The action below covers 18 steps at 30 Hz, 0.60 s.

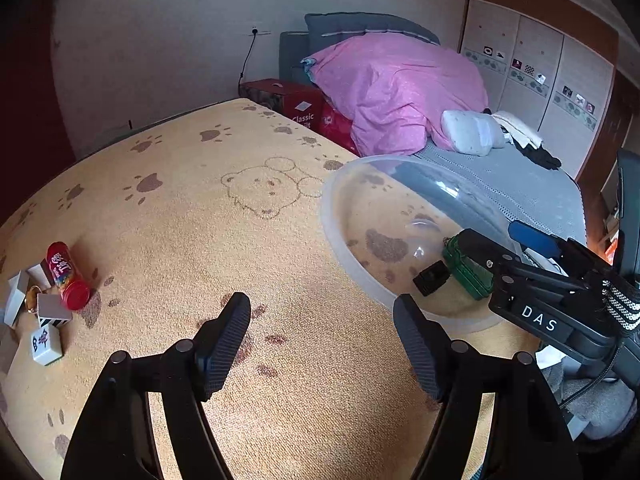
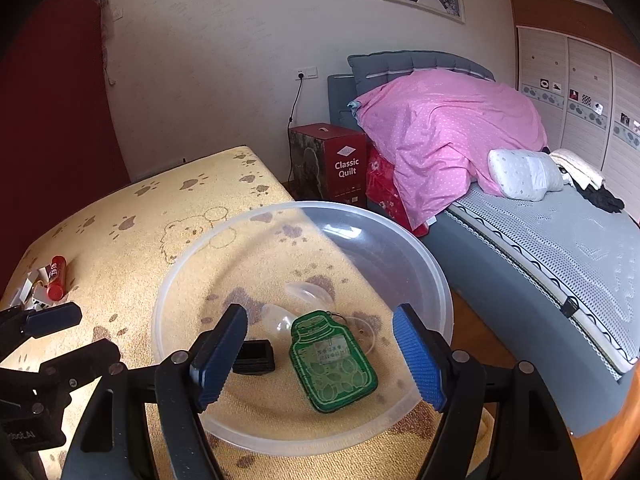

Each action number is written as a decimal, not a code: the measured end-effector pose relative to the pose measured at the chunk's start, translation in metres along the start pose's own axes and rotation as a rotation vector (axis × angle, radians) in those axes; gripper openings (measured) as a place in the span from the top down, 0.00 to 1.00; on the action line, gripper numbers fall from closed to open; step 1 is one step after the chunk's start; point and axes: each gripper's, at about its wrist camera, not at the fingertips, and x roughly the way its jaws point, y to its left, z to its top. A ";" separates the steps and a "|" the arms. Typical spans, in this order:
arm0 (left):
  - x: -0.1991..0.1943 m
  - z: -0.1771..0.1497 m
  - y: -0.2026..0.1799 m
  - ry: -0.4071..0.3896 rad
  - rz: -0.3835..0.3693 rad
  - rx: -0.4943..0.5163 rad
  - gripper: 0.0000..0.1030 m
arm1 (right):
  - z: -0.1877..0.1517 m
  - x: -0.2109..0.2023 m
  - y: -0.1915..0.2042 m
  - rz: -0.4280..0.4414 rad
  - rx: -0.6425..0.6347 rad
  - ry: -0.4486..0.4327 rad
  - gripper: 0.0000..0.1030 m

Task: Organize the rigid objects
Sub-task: 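Move the left gripper back to the white mahjong tile and grasp it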

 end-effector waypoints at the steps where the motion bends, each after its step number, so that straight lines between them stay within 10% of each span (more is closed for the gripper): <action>1: -0.001 0.000 0.004 0.001 0.005 -0.005 0.27 | 0.000 0.000 0.003 0.001 -0.004 0.002 0.23; 18: -0.018 -0.022 0.070 -0.005 0.098 -0.121 0.27 | 0.002 0.002 0.057 0.091 -0.079 0.043 0.23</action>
